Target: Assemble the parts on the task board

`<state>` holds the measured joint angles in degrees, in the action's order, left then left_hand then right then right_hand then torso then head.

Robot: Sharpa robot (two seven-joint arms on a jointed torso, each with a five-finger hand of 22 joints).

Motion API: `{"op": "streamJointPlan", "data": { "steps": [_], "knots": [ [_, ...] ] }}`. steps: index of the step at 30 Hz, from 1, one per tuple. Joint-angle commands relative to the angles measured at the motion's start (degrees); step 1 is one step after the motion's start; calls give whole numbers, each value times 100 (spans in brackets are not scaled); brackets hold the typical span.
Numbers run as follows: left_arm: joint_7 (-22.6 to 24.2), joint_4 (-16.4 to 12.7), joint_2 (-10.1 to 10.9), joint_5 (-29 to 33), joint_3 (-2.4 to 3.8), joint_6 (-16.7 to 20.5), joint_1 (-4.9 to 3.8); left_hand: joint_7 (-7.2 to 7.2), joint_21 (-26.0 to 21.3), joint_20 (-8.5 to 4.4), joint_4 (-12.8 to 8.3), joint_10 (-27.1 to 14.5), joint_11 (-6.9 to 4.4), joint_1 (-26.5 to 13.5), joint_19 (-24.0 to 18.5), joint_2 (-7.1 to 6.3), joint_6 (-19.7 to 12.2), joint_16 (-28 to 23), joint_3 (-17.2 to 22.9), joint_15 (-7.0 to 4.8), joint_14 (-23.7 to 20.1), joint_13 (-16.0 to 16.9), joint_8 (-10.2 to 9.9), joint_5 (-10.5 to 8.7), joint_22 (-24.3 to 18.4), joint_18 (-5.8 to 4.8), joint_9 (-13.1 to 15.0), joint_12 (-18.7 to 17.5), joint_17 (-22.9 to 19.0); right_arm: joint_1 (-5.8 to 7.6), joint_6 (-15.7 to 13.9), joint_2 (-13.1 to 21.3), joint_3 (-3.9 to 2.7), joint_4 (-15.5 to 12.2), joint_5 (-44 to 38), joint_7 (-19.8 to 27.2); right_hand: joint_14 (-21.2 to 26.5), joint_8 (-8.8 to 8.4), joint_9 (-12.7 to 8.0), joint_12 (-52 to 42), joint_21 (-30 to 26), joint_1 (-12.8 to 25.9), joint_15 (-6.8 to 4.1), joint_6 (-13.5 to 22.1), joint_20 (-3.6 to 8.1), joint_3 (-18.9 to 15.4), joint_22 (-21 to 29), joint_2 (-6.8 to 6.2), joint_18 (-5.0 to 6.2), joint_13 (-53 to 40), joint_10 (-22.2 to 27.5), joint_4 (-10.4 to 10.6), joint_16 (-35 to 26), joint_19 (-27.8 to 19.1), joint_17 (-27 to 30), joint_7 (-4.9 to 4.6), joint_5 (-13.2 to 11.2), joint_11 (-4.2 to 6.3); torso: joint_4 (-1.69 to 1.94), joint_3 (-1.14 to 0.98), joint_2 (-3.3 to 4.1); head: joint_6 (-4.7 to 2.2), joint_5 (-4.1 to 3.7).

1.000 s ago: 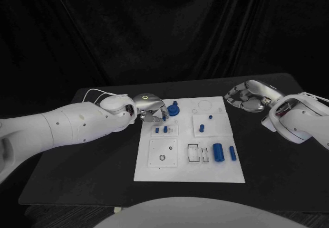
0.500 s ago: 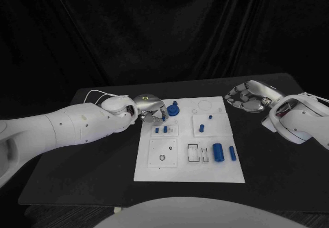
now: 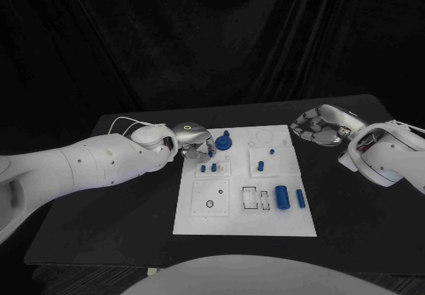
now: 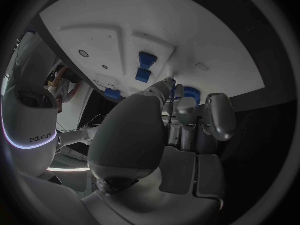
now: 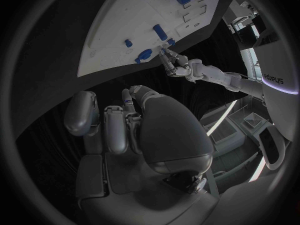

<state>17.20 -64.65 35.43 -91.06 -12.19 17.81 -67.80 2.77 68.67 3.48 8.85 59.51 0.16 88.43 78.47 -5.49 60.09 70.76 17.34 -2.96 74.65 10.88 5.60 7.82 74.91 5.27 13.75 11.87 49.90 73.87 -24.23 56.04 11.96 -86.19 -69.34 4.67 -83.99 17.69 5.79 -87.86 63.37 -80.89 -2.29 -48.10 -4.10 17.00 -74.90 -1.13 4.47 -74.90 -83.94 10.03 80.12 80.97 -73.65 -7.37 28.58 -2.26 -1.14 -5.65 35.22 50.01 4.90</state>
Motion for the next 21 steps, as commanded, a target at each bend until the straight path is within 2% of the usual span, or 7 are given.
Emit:
{"op": "streamJointPlan", "data": {
  "steps": [1,21],
  "knots": [
    [-14,5,-11,-20,4,-109,15,6,-40,8,-12,33,4,39,-26,-40,25,-40,16,-5,-59,-7,-39,29,897,-69,5,-39,-26,-15,39,5,-5,-2,-8,-71,-248,22,6,25,-20,34,35,-46,-4,11,-729,18,101,-925,-256,-19,-31,-39,9,10,32,-7,0,-1,2,-1,-5],
    [-11,21,-63,-20,4,-173,56,0,-121,11,2,43,4,18,-75,-42,-28,-106,16,1,-130,-7,-75,8,876,-55,-7,-66,-120,-28,76,-21,-5,14,-8,-73,-246,22,7,29,-42,39,34,-48,-3,17,-724,19,104,-916,-251,-27,-41,-41,22,11,31,-6,2,-3,2,-1,10]
  ]
}}
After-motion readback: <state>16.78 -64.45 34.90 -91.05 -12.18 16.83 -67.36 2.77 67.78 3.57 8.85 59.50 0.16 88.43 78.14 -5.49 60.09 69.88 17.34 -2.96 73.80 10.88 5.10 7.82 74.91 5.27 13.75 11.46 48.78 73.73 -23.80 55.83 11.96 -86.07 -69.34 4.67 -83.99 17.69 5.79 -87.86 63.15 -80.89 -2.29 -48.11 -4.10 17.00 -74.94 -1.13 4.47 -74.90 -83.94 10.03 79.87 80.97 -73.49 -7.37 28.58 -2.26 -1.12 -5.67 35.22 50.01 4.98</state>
